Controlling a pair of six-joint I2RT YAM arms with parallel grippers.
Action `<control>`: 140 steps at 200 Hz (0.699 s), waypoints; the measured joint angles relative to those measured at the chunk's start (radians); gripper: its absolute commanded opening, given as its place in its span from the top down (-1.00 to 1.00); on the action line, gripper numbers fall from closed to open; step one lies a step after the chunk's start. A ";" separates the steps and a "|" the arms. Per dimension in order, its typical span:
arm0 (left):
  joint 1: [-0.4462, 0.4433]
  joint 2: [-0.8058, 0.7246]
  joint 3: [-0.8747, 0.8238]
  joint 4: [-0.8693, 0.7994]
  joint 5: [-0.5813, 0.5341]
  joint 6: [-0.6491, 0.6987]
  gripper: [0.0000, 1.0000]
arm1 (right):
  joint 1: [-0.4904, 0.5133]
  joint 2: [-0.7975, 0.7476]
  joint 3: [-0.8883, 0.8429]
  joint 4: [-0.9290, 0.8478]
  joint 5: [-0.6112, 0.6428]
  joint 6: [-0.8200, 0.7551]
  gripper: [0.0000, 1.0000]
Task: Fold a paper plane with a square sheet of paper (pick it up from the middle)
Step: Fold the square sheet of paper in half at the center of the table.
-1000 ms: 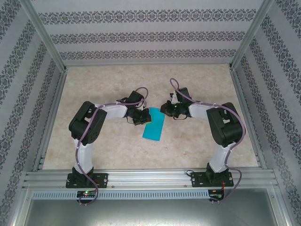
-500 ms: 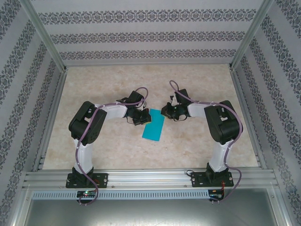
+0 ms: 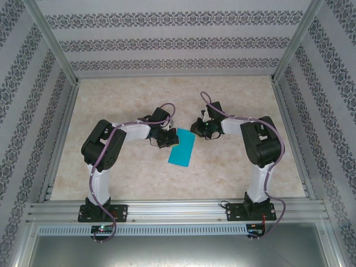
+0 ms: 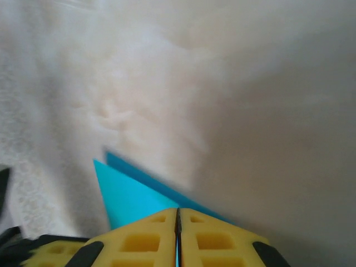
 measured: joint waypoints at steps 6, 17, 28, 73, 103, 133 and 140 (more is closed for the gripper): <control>0.000 -0.002 -0.001 -0.002 0.000 0.000 1.00 | -0.003 0.004 0.002 0.004 -0.007 0.000 0.82; 0.000 -0.002 -0.001 -0.002 -0.001 0.000 1.00 | -0.005 0.004 0.003 0.005 -0.008 0.001 0.81; 0.000 -0.002 -0.001 -0.003 0.000 0.000 1.00 | -0.005 0.004 0.003 0.007 -0.009 0.001 0.80; 0.000 -0.002 -0.001 -0.003 0.000 0.000 1.00 | -0.010 -0.002 0.006 -0.001 -0.024 0.001 0.79; 0.000 -0.002 -0.001 -0.003 0.000 0.000 1.00 | -0.013 -0.027 0.013 -0.014 -0.024 0.000 0.79; 0.000 -0.002 -0.001 -0.003 0.000 0.000 1.00 | -0.013 -0.026 0.013 -0.007 -0.025 0.001 0.79; 0.000 -0.002 -0.001 -0.003 0.000 0.000 1.00 | -0.013 -0.023 0.013 -0.007 -0.024 0.001 0.79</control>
